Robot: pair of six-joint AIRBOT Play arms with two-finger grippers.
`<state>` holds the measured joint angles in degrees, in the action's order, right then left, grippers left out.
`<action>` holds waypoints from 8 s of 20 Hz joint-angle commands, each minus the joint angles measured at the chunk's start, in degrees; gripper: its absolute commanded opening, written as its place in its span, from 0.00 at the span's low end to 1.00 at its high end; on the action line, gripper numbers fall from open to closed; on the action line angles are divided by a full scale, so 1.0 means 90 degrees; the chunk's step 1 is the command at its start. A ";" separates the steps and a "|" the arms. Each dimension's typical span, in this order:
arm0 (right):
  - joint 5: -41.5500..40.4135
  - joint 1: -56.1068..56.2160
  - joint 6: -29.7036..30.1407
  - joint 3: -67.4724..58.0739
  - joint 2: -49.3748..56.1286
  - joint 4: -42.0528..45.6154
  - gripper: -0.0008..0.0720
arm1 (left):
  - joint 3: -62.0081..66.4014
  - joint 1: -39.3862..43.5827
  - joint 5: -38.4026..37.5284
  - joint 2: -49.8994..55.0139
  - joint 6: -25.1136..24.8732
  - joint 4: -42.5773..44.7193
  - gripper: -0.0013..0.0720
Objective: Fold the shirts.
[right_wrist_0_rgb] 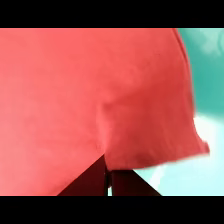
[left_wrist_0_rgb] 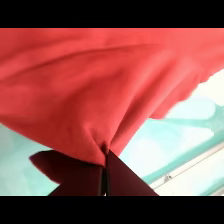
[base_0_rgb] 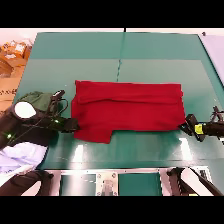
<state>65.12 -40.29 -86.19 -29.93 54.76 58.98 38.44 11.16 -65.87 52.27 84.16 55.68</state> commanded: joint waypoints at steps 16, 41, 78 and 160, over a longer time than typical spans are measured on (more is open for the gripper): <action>-0.1156 0.1664 -0.0206 -0.3677 0.3157 -0.1302 0.03 | 0.4600 -0.0005 0.1596 0.4068 -0.0801 0.0389 0.06; 0.1617 0.0748 0.2635 -0.6266 0.6528 -0.1841 0.46 | 0.6186 -0.0816 -0.0061 0.5151 -0.0682 0.0073 0.91; 0.2234 0.3594 0.1787 -0.7422 0.3339 -0.2514 0.03 | 0.8993 0.0636 -0.1299 0.6717 0.0403 0.1127 0.06; 0.1450 -0.5722 -0.1290 -0.3087 0.1387 0.1989 0.25 | 0.8978 -0.1149 -0.2642 0.5578 -0.0199 0.1758 0.06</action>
<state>66.94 -91.39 -90.24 -49.58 67.31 66.85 119.17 0.80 -89.45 102.52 83.70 71.50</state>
